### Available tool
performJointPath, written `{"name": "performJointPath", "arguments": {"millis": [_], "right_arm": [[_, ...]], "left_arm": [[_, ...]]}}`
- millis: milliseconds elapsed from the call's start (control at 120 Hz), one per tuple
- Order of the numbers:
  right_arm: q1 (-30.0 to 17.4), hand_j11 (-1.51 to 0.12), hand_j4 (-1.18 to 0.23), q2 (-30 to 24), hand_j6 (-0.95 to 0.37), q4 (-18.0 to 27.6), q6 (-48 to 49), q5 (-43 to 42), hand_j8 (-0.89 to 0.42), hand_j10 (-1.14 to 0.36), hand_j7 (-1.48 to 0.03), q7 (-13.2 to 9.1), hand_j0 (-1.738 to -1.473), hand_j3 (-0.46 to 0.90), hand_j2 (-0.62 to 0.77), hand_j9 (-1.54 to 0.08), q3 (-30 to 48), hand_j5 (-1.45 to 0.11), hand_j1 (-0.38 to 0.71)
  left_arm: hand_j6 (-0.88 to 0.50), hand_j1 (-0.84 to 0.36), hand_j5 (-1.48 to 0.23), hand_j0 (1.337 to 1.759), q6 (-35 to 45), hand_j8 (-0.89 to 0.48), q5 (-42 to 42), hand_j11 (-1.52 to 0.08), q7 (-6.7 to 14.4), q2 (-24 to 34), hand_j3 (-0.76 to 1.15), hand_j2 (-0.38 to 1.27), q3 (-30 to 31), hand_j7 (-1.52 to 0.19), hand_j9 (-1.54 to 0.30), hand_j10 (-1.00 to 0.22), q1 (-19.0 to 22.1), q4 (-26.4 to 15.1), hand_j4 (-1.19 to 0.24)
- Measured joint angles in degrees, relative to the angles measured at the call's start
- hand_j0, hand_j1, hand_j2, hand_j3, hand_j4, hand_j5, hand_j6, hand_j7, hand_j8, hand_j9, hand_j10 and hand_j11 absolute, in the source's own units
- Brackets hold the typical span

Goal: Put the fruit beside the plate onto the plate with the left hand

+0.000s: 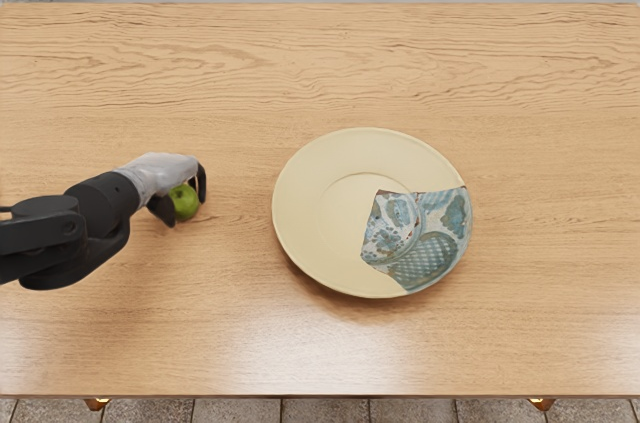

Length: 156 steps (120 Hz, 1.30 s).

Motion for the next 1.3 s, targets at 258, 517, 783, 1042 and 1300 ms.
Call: {"name": "performJointPath", "arguments": {"millis": [258, 517, 783, 1042, 1300], "right_arm": [[0.0, -0.02, -0.01, 0.0, -0.01, 0.0, 0.0, 0.0, -0.01, -0.01, -0.02, 0.0, -1.658, 0.0, -0.01, -0.02, 0.0, -0.02, -0.33], [0.0, -0.02, -0.01, 0.0, -0.01, 0.0, 0.0, 0.0, -0.01, -0.01, -0.02, 0.0, -1.658, 0.0, -0.01, -0.02, 0.0, -0.02, -0.33], [0.0, -0.02, -0.01, 0.0, -0.01, 0.0, 0.0, 0.0, -0.01, -0.01, -0.02, 0.0, -1.658, 0.0, -0.01, -0.02, 0.0, -0.02, -0.33], [0.0, -0.02, -0.01, 0.0, -0.01, 0.0, 0.0, 0.0, -0.01, -0.01, -0.02, 0.0, -1.658, 0.0, -0.01, -0.02, 0.0, -0.02, -0.33], [0.0, -0.02, -0.01, 0.0, -0.01, 0.0, 0.0, 0.0, -0.01, -0.01, -0.02, 0.0, -1.658, 0.0, -0.01, -0.02, 0.0, -0.02, -0.33]], "left_arm": [[-0.32, -0.36, -0.98, 1.653, -0.6, -0.37, -0.8, -0.94, 0.0, -0.6, 0.0, 0.33, -0.7, -0.95, -0.94, -0.7, -1.6, 0.6, -0.57], [-0.35, -0.36, -0.99, 1.653, -1.1, -0.39, -1.3, -0.94, 0.0, -4.9, 0.0, 0.37, -2.5, -0.97, -0.94, -0.71, -6.2, 0.4, -0.63], [-0.4, -0.35, -0.96, 1.655, -1.8, -0.41, -2.3, -0.93, 0.0, -8.9, 0.0, 0.43, -3.3, -0.94, -0.93, -0.7, -10.3, 0.1, -0.67], [-0.44, -0.33, -0.96, 1.655, -2.8, -0.46, -2.4, -0.92, 0.0, -17.3, 0.0, 0.44, -4.1, -0.93, -0.92, -0.7, -12.6, 0.2, -0.67], [-0.47, -0.31, -0.95, 1.656, -3.3, -0.48, -2.5, -0.92, 0.0, -19.2, 0.0, 0.45, -3.9, -0.92, -0.92, -0.69, -9.9, 0.6, -0.67]]}}
